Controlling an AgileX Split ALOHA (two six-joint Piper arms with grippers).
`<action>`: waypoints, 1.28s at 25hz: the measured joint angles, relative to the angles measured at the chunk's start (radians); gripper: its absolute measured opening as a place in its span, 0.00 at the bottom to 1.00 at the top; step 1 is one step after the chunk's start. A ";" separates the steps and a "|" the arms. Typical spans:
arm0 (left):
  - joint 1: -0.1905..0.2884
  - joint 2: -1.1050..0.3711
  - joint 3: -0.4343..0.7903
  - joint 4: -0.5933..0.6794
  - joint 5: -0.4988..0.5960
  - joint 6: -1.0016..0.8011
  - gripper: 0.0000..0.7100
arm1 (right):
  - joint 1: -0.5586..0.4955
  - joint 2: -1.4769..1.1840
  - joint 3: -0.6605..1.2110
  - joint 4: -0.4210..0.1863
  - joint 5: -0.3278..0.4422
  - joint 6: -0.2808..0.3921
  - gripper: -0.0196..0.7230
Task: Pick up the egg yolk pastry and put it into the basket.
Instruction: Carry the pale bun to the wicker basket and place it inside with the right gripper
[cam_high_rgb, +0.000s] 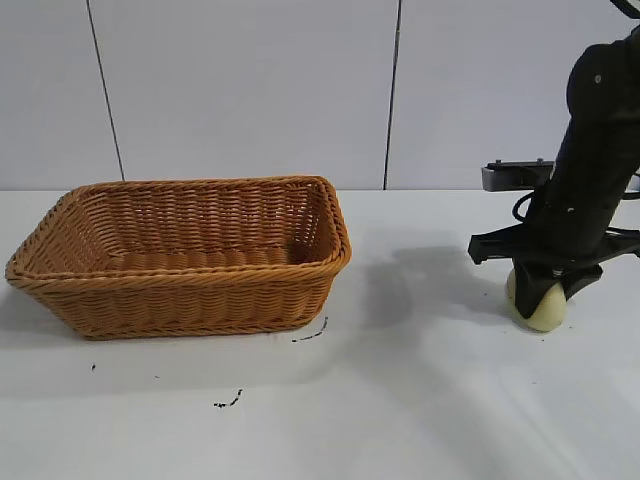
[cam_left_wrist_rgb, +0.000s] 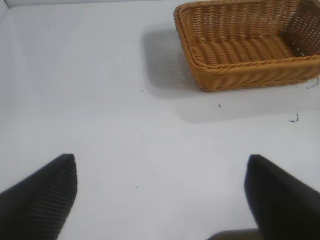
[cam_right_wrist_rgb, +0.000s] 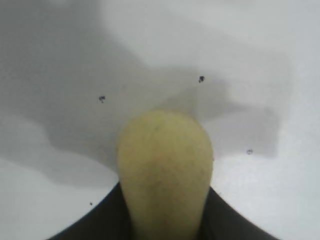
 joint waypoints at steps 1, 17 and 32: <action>0.000 0.000 0.000 0.000 0.000 0.000 0.98 | 0.000 -0.033 0.000 0.001 0.010 0.000 0.23; 0.000 0.000 0.000 0.000 0.000 0.000 0.98 | 0.081 0.081 -0.510 0.023 0.251 0.001 0.23; 0.000 0.000 0.000 0.000 0.000 0.000 0.98 | 0.515 0.339 -0.845 0.037 0.247 0.001 0.23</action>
